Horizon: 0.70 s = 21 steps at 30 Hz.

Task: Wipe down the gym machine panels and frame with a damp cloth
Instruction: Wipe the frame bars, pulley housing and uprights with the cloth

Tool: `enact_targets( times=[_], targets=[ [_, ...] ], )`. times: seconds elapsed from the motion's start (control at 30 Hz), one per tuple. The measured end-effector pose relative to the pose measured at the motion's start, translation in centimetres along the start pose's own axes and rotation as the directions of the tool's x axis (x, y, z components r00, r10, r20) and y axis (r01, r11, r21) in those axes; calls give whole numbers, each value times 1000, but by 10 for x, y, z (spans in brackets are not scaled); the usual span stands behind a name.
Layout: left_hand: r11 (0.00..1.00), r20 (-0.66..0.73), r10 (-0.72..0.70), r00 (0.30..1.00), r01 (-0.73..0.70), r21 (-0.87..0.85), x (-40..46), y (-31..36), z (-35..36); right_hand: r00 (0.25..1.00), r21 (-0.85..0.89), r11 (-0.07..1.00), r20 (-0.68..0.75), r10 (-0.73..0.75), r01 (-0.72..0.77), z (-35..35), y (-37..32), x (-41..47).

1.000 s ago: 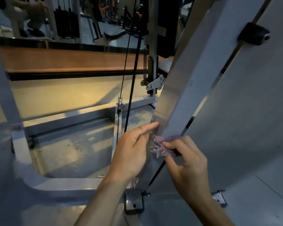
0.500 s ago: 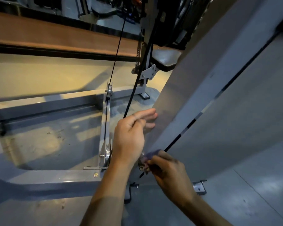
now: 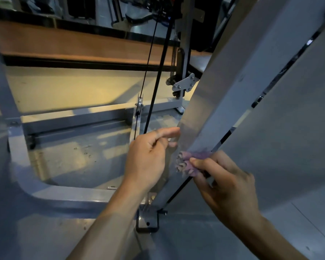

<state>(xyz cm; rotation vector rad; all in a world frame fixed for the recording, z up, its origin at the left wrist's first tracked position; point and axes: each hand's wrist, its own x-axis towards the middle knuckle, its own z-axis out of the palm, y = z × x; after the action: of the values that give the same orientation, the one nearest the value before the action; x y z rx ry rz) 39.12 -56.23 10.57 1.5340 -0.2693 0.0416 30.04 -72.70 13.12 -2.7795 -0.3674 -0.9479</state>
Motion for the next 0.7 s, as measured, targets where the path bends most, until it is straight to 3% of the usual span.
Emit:
enact_targets(
  times=[0.1, 0.2, 0.37, 0.5, 0.6, 0.7],
  targets=[
    [996, 5, 46, 999, -46, 76, 6, 5, 4, 999, -72, 997, -32, -38, 36, 8, 3, -1],
    [977, 52, 111, 992, -118, 179, 13, 6, 2, 996, -13, 998, 53, -68, 69, 33, 7, -17],
    [974, 3, 164, 986, -162, 157, 27, -17, 7, 982, 71, 993, 156, -106, 95, 73, 20, -52],
    [974, -41, 223, 974, -221, 44, 25, -37, 16, 990, 70, 994, 104, -95, 88, 94, 26, -69],
    [976, -105, 183, 978, -193, -101, 13, -54, 19, 993, 40, 993, 28, -116, 115, 108, 25, -80],
    [977, -130, 155, 979, -172, -126, -11, -73, 10, 990, -7, 991, 30, -136, 136, 112, 26, -85]
  ],
)
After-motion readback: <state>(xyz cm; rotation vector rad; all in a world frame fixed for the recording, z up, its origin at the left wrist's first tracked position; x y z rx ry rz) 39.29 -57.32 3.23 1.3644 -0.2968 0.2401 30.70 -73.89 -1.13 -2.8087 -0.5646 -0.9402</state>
